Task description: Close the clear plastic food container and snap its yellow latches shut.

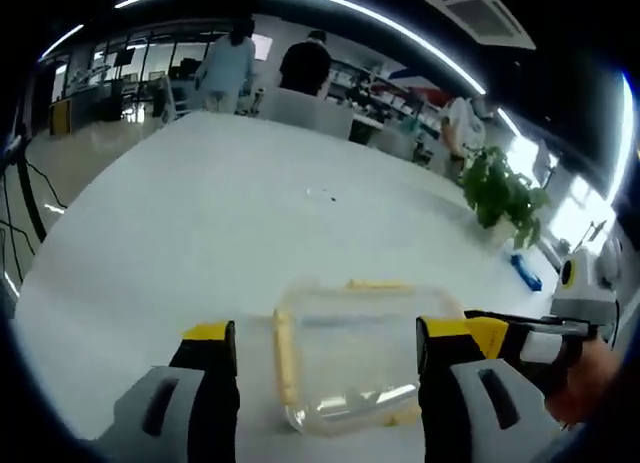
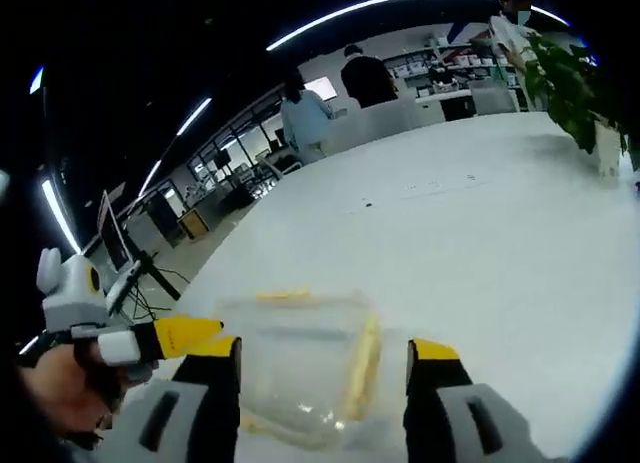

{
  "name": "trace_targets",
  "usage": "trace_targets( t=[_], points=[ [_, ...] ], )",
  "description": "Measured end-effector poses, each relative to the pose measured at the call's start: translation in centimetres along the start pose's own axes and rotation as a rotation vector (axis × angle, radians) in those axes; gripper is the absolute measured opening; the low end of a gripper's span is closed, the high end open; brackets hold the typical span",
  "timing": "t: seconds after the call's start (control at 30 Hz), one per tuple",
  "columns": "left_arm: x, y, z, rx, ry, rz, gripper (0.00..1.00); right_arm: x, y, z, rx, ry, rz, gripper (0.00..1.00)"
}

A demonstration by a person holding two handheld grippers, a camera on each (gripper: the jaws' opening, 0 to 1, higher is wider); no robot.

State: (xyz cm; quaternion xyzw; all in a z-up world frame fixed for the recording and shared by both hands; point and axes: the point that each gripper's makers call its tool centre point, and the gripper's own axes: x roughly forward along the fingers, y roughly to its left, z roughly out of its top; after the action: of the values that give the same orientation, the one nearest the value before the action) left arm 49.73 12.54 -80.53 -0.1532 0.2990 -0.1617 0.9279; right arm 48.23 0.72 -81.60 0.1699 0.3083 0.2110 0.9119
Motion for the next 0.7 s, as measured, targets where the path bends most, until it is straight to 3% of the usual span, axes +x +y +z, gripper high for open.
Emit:
trace_targets(
  t=[0.1,0.13,0.17,0.47,0.7],
  points=[
    [0.1,-0.4,0.6,-0.081,-0.065,-0.054,0.88,0.6,0.5,-0.6,0.001,0.019,0.039,0.87],
    [0.1,-0.3,0.9,-0.074,-0.084,-0.055,0.98,0.9,0.5,-0.9,-0.006,0.031,0.036,0.98],
    [0.1,-0.3,0.8,-0.064,-0.083,-0.054,0.99,0.9,0.4,-1.1,-0.013,0.035,0.029,0.99],
    [-0.5,0.9,0.6,0.003,-0.059,-0.021,0.99,0.3,0.5,-1.1,-0.083,0.036,0.013,1.00],
    [-2.1,0.3,1.2,0.076,-0.043,-0.042,0.99,-1.1,1.0,-0.5,-0.103,0.024,0.010,1.00]
  ],
)
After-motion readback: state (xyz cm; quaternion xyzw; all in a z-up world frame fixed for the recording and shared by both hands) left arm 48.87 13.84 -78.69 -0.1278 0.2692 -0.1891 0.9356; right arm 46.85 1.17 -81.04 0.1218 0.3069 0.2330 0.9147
